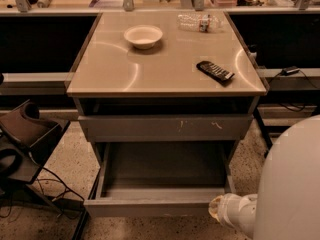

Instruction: Open middle drawer

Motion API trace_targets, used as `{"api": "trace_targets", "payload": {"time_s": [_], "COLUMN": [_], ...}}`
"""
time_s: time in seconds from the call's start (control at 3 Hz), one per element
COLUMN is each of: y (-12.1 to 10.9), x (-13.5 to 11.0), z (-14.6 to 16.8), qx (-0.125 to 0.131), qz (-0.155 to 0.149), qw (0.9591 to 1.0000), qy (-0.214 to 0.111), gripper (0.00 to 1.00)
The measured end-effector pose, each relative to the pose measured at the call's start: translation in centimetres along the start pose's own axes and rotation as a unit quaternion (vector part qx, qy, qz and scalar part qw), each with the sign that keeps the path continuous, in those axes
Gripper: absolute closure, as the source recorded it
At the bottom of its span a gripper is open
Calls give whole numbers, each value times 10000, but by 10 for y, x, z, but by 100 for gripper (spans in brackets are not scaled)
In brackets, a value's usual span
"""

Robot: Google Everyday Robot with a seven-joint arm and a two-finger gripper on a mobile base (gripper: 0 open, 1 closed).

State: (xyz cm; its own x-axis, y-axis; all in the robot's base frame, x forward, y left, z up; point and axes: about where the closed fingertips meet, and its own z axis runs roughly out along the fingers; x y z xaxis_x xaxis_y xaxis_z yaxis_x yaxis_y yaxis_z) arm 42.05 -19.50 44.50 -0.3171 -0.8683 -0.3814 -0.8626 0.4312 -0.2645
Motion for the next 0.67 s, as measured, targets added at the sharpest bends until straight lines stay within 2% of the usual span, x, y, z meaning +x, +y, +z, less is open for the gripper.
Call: {"api": "trace_targets", "payload": {"time_s": [0.33, 0.67], "y": [32, 50], "x": [18, 26], "z": [-10, -19], "qx": [-41, -63], "qz": [39, 32], "qw": [10000, 10000], "qy": [-45, -63], "gripper": [100, 81]}}
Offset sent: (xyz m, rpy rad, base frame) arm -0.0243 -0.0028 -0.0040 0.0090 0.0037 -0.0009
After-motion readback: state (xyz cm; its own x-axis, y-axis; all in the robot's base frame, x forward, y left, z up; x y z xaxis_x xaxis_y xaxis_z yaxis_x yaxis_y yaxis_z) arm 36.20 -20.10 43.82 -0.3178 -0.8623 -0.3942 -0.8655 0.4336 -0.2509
